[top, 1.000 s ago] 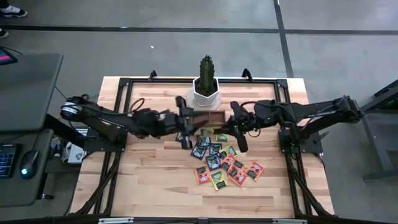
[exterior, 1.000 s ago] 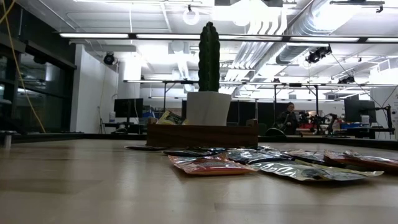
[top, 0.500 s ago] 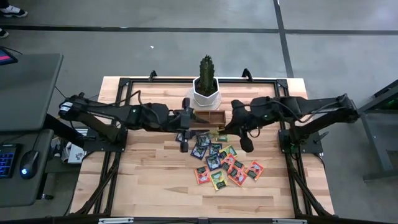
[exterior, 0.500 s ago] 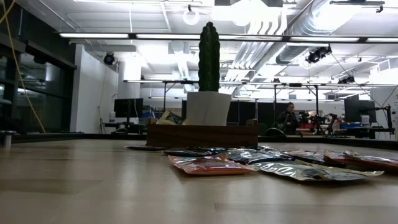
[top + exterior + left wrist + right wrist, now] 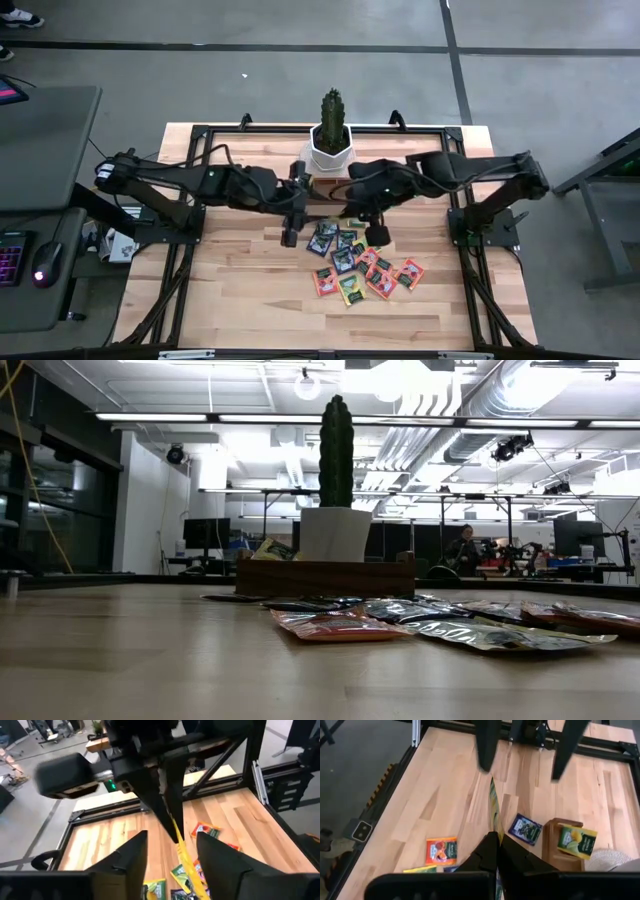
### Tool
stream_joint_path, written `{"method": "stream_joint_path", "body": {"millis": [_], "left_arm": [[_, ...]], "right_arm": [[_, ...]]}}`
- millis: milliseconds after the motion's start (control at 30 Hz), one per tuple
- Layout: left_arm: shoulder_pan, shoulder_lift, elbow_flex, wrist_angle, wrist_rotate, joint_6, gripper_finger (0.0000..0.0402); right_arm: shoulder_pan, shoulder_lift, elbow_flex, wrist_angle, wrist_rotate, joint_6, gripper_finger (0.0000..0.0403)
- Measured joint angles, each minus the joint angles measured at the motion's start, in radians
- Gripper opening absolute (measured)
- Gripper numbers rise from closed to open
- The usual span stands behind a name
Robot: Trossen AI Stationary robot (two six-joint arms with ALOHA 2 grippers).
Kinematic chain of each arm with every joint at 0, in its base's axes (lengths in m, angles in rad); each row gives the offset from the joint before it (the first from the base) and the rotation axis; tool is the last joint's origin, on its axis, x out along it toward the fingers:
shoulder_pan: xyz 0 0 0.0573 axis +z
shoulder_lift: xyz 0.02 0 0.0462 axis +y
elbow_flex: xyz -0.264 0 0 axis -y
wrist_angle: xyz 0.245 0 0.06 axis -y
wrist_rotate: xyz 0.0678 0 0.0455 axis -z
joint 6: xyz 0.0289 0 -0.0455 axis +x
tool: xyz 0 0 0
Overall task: Pick & Place Tea
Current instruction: Put the yellow tea bag into the left section of the wooden organizer
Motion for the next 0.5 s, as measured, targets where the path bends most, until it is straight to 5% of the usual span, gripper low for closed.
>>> {"method": "stream_joint_path", "body": {"millis": [233, 500], "left_arm": [[0.0, 0.0, 0.0, -0.016, 0.028, -0.019, 0.025], [0.0, 0.054, 0.0, 0.001, 0.055, -0.049, 0.0256]], "right_arm": [[-0.005, 0.026, 0.032, -0.006, 0.0, -0.016, 0.0], [-0.01, 0.026, 0.032, 0.033, 0.0, -0.019, 0.0]]}}
